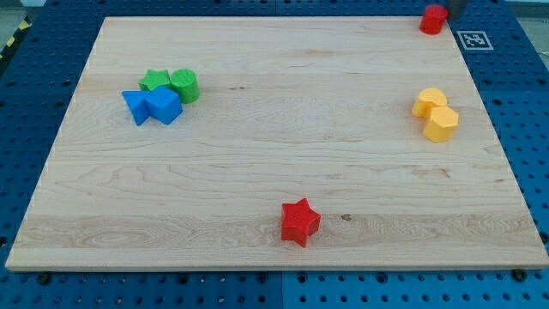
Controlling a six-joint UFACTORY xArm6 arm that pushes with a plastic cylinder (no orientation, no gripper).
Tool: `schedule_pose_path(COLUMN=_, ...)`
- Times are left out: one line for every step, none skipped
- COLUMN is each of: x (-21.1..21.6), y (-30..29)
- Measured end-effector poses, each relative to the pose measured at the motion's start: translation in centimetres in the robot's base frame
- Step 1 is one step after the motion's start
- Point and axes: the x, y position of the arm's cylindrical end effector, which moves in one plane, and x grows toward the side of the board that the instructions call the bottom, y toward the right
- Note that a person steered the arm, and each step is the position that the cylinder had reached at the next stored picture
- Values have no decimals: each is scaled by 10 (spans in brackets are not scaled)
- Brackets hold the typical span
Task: Slide the red circle into the heart
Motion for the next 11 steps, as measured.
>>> schedule_pose_path(x=0, y=-34)
schedule_pose_path(x=0, y=-49)
schedule_pose_path(x=1, y=-59)
schedule_pose_path(x=1, y=-59)
schedule_pose_path(x=1, y=-64)
schedule_pose_path(x=9, y=-67)
schedule_pose_path(x=35, y=-77)
schedule_pose_path(x=60, y=-92)
schedule_pose_path(x=80, y=-111)
schedule_pose_path(x=94, y=-132)
schedule_pose_path(x=113, y=-134)
